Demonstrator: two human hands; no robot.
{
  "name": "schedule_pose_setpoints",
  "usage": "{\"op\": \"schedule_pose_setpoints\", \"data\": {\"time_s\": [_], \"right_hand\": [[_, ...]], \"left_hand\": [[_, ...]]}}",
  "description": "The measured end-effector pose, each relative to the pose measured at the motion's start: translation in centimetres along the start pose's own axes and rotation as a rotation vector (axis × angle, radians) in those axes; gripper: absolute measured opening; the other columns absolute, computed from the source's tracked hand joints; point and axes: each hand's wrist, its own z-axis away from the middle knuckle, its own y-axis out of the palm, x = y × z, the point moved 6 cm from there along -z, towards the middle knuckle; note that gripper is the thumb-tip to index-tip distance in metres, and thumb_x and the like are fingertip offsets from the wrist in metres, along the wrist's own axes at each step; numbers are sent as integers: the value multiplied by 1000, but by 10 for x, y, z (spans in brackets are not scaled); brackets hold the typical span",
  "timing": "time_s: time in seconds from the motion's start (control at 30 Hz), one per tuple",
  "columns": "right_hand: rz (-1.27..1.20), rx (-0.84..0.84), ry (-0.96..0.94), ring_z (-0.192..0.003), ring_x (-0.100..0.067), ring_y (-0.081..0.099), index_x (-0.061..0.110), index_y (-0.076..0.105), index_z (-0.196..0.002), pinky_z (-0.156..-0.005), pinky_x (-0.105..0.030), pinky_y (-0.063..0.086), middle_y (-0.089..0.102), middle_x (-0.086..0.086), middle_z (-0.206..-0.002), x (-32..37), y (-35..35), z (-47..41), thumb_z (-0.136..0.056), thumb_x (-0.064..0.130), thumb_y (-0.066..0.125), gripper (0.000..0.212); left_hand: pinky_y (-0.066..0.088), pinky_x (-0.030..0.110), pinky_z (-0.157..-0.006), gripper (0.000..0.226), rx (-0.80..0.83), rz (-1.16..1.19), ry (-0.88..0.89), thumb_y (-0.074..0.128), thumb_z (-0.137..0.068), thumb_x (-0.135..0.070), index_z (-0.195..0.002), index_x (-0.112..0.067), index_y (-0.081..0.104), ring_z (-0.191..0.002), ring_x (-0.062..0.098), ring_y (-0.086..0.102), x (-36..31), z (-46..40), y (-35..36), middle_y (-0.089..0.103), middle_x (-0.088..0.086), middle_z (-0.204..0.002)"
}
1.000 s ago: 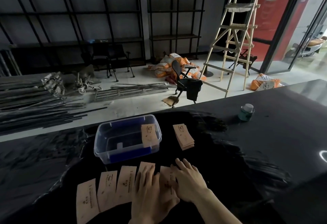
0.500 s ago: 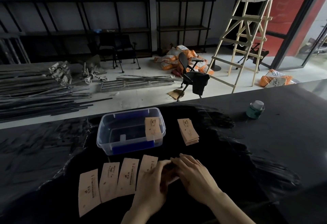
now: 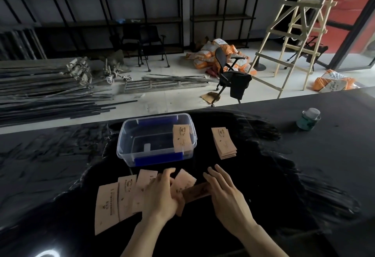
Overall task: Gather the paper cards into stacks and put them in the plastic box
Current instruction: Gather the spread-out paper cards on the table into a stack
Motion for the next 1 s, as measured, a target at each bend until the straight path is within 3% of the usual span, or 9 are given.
{"op": "schedule_pose_setpoints", "data": {"time_s": [0.1,0.23,0.33,0.43,0.57,0.7,0.8,0.9,1.0], "right_hand": [[-17,-7,-1,-156,-22,16,12,45,-150,-112,-36,47,37,-6,-163,0,1,4,-91,10,66,62],[-27,-36,53,-156,-21,14,10,36,-155,-114,-36,45,25,-7,-168,5,1,2,-94,12,65,67],[-2,-21,67,-157,-18,0,15,18,-161,-124,-37,26,7,-6,-172,9,5,-1,-98,21,59,76],[78,-21,-2,-157,-25,12,16,24,-160,-124,-48,25,31,-8,-166,15,10,0,-94,23,62,77],[155,4,-17,-153,-30,26,14,38,-154,-123,-50,27,52,-7,-151,13,11,-4,-93,23,62,66],[142,21,-16,-153,-30,26,16,36,-155,-123,-50,25,51,-6,-151,13,13,-9,-96,24,55,62],[113,23,-1,-153,-29,27,18,38,-154,-124,-50,26,51,-4,-151,15,11,-10,-96,25,54,61],[100,9,4,-150,-29,32,18,42,-152,-123,-48,25,54,-5,-148,15,10,-9,-95,27,52,59],[85,-7,9,-148,-29,35,16,43,-152,-121,-45,19,55,-6,-148,17,10,-10,-95,30,53,60]], "left_hand": [[60,33,-93,58,-9,221,66,78,-85,-12,-127,-42,52,-105,7,67,-5,-8,0,66,-16,-109],[56,13,-90,35,32,433,202,60,-97,-2,-113,-32,66,-105,-3,70,-30,-7,1,76,-12,-105],[61,25,-91,36,157,634,207,47,-100,5,-117,-23,65,-106,9,73,-48,3,16,75,-2,-109],[61,25,-85,27,67,760,156,47,-102,-1,-121,-18,58,-105,7,71,-49,12,25,71,-1,-113],[57,36,-94,23,-427,335,41,63,-95,-18,-116,-25,57,-104,8,65,-2,16,-9,67,-8,-111],[43,44,-106,48,-406,-264,-259,64,-87,-43,-131,-26,51,-124,26,55,44,25,-32,64,1,-127],[44,39,-102,43,-341,-293,-156,65,-88,-42,-128,-31,54,-118,22,57,41,27,-35,63,-6,-123],[51,24,-81,52,-313,-10,28,75,-83,-15,-122,-40,52,-105,10,63,30,26,-36,56,-18,-111],[57,15,-76,41,-231,152,180,72,-89,-13,-114,-43,57,-95,-5,68,9,19,-31,68,-24,-102]]}}
